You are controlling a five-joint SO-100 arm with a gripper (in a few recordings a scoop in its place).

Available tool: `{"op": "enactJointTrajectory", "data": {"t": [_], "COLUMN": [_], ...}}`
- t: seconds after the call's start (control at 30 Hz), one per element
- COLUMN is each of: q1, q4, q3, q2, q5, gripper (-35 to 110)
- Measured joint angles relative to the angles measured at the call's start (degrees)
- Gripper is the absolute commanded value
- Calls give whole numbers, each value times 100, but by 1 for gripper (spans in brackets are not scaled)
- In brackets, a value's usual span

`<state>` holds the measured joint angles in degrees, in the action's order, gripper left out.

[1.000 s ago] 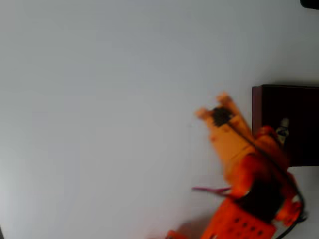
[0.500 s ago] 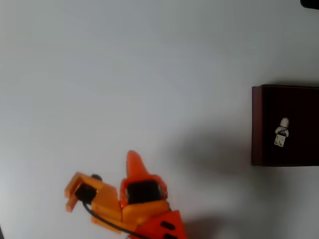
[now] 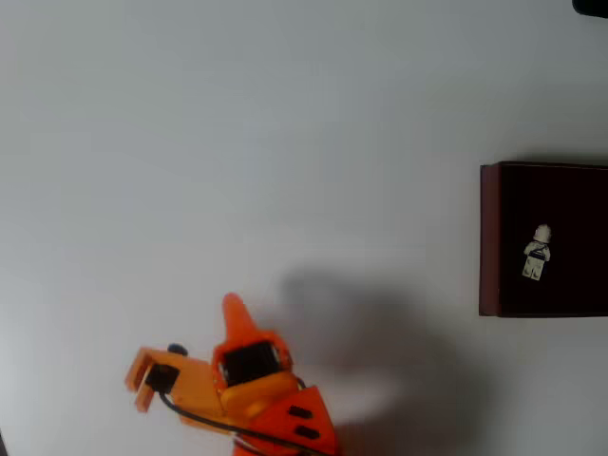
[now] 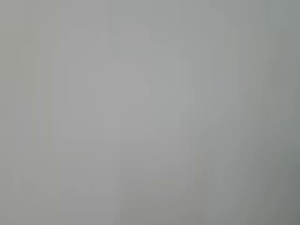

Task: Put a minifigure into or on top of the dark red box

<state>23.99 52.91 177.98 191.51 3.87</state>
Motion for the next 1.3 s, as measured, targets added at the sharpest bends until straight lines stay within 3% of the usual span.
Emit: {"op": "enactJointTrajectory", "data": {"t": [0.43, 0.73, 1.3], "q1": [457, 431, 527], "q4": [949, 967, 967], "q3": [26, 26, 26], "q2": [0, 0, 0], "q5": [-281, -316, -387], "gripper": [0, 7, 0]}}
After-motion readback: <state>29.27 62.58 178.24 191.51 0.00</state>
